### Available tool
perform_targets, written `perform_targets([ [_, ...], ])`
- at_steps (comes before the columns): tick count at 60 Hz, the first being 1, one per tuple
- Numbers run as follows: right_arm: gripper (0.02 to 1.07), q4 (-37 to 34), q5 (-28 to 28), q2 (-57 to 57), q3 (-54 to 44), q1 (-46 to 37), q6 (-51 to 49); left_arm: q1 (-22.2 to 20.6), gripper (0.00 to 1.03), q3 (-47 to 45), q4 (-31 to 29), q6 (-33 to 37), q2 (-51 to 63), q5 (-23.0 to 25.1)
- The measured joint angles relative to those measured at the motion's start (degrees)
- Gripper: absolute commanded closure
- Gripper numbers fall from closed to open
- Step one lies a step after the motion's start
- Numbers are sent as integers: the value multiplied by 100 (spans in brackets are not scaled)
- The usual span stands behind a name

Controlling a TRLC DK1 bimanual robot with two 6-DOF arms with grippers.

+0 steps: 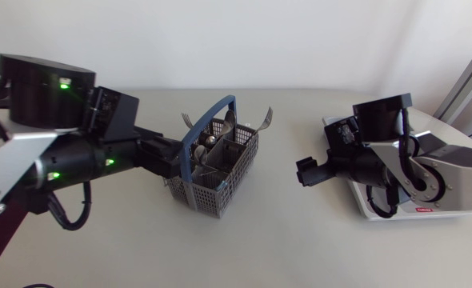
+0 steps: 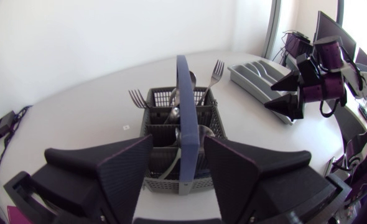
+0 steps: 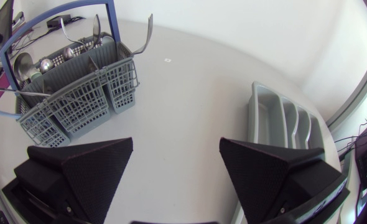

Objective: Sort the cutlery from the basket into the organizer compartments.

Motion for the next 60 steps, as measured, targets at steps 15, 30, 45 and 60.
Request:
perform_targets([
  [15, 29, -232, -710, 710, 835, -496, 216, 824, 25, -105, -1054, 610, -918, 798],
  [30, 92, -278, -1950, 1840, 1700, -1169, 855, 2011, 60, -577, -1631, 1515, -848, 2151],
  [45, 100, -586, -2889, 2802, 2660, -1303, 1353, 2389, 82, -728, -1469, 1978, -157, 3073],
  [60, 100, -973, -3499, 3921, 3762, -1292, 1808, 2326, 86, -960, -566, 2181, 605, 3340],
])
